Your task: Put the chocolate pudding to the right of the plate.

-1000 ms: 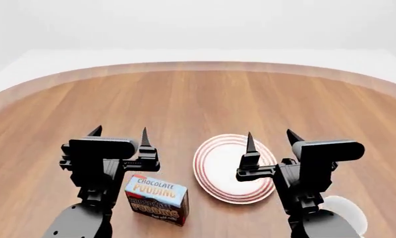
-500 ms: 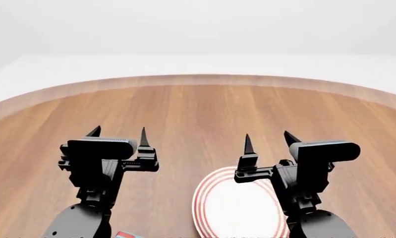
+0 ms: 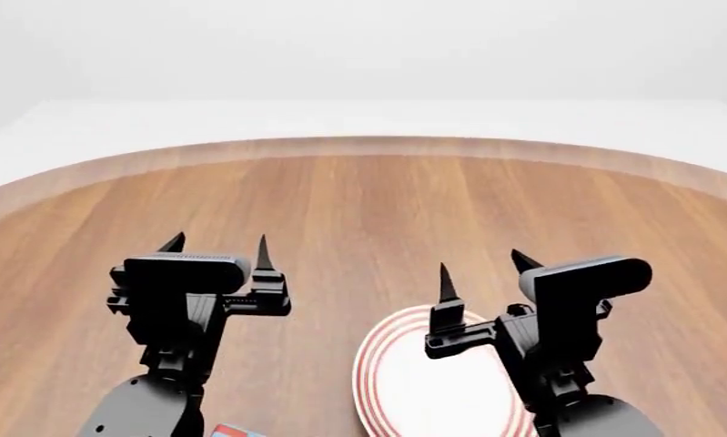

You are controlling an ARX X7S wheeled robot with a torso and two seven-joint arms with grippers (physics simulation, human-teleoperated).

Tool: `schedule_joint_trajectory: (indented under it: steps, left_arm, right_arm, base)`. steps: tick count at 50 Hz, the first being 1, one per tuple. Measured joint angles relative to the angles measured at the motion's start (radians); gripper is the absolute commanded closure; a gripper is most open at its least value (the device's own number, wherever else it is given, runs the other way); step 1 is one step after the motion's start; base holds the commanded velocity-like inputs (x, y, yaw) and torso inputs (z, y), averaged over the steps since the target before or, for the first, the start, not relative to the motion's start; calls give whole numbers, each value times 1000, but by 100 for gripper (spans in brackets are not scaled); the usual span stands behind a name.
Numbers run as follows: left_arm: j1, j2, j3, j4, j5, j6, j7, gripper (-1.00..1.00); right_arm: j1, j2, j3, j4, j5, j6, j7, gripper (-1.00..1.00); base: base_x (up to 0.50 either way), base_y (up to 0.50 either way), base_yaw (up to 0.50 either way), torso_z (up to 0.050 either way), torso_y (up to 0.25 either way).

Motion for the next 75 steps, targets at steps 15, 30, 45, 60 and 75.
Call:
schedule_joint_trajectory:
  steps: [15,30,45,60,75]
  left_arm:
    - [1,-6,3,-7,-10,8,-6,-100]
    - [2,-13,6,-10,-19,11,-12,-100]
    - [0,-19,9,-11,-27,13,-20,-100]
    - [-2,-24,14,-17,-33,18,-27,-100]
    - [-1,-29,18,-20,-39,22,-34,-100]
  right_arm:
    - [35,89,14,-193,138,280,-41,-100]
    - [28,160,-7,-258,234,386,-106,-100]
    - [5,217,-72,-266,289,395,-184,-100]
    - [-16,251,-135,-257,333,370,-257,-100]
    - [-18,254,-174,-232,368,352,-302,-100]
  base:
    - [0,0,0,0,0]
    - [0,0,0,0,0]
    - [0,0,0,0,0]
    - [0,0,0,0,0]
    - [0,0,0,0,0]
